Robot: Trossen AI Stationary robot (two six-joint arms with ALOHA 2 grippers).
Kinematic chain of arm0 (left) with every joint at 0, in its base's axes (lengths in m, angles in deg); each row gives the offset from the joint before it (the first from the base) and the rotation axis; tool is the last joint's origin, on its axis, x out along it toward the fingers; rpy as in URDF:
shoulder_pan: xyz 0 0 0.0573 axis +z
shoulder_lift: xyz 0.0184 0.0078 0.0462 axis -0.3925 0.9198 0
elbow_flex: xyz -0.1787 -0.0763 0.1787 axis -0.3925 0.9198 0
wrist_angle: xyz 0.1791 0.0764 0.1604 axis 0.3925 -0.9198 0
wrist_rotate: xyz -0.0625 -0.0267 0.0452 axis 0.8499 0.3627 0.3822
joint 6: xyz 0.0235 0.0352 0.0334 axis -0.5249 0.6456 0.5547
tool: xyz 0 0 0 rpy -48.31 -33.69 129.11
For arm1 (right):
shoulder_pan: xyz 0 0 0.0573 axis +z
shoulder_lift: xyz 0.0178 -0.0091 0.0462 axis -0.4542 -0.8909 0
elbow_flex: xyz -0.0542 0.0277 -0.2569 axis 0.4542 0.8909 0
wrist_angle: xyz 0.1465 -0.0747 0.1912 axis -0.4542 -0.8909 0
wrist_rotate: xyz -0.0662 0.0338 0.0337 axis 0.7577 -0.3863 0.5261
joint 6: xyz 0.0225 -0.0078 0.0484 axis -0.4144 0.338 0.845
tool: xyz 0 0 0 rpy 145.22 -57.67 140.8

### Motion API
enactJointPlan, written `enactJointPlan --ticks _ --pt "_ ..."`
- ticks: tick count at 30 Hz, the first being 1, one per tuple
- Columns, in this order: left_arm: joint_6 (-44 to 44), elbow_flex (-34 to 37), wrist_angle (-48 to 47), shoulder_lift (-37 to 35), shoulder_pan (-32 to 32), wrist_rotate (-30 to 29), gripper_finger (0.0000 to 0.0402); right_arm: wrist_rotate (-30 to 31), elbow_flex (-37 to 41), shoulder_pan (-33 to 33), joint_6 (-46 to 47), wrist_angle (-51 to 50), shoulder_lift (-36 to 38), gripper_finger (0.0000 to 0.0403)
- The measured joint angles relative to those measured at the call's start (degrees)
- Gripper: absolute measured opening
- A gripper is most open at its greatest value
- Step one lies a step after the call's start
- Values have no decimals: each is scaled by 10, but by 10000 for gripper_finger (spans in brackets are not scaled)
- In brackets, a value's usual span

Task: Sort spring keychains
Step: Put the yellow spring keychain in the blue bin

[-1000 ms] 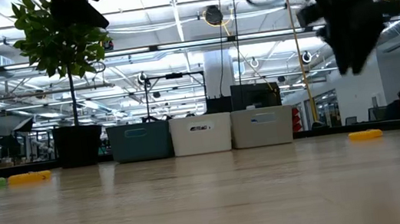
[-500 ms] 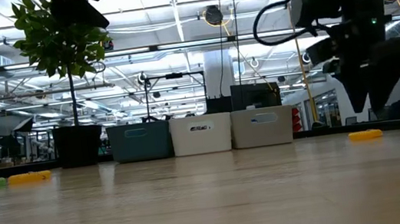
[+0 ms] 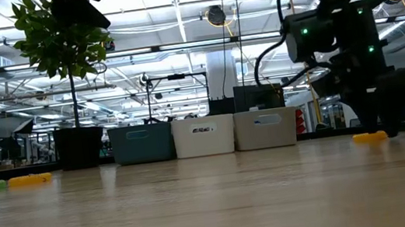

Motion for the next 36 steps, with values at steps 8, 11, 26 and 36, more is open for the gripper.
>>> enactJointPlan --ticks 8,11,26,36 --pt "2 0 0 0 0 0 292 -38 -5 -6 -45 45 -30 204" --pt "2 0 -1 0 0 0 292 -48 -5 -11 -41 42 -30 178" --pt "-4 0 0 0 0 0 292 -60 -38 1 -22 -9 -34 5" --pt "24 0 1 0 0 0 292 -2 -189 51 -24 33 -21 1"
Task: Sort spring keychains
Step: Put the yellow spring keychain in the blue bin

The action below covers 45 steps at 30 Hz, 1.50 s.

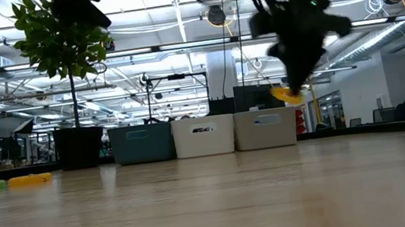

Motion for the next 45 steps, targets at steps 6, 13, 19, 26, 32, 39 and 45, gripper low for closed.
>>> enactJointPlan --ticks 6,13,19,26,32,39,45 --pt "45 0 3 0 0 0 292 -78 -37 2 -36 163 0 1" --pt "85 0 6 0 0 0 292 -201 -37 3 -77 353 0 0" --pt "138 0 60 0 0 0 292 -283 -37 11 -106 481 -4 0" --pt "197 0 147 0 0 0 292 -326 -36 34 -144 570 -14 0" --pt "229 0 216 0 0 1 292 -329 -37 37 -165 606 -13 0" --pt "263 0 308 45 5 39 292 -330 -37 37 -171 629 -12 0" --pt "268 0 338 76 20 37 292 -329 -37 40 -173 630 -12 0"
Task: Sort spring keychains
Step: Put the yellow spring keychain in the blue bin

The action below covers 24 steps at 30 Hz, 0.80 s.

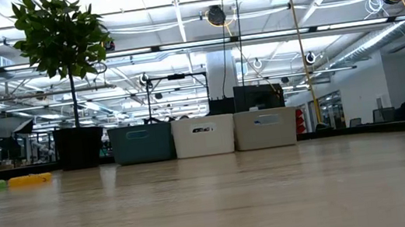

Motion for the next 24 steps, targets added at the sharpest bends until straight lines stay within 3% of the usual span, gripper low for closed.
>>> enactJointPlan --ticks 7,12,19,24 --pt "-14 0 11 14 7 29 268 -4 1 4 -6 -10 1 0" --pt "-27 0 12 14 1 31 187 -1 1 4 -6 -10 1 0" --pt "-44 0 15 15 -3 57 40 0 0 4 5 -19 1 5" --pt "-45 1 25 15 -3 56 23 4 0 4 14 -20 1 34"
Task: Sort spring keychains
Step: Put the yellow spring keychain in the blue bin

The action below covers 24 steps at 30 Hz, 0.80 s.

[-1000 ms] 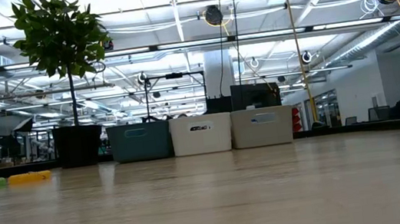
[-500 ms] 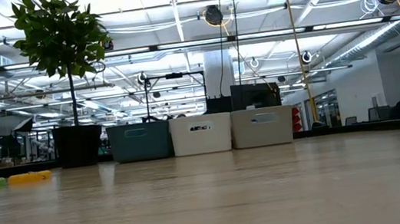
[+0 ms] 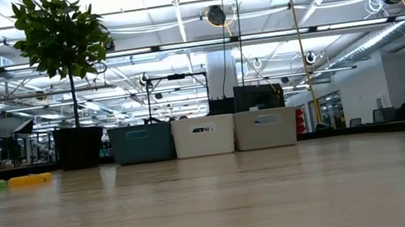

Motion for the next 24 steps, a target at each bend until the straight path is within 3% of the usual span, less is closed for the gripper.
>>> enactJointPlan --ticks 5,13,21,24 --pt "10 -6 12 -6 7 -82 23 101 1 0 9 -79 24 100" --pt "9 -5 -3 -15 34 -271 23 275 1 0 29 -219 101 211" --pt "-79 -5 -58 -15 100 -336 23 388 0 -2 21 -224 178 242" --pt "-116 -5 -88 -15 127 -346 23 394 0 -9 0 -229 203 241"
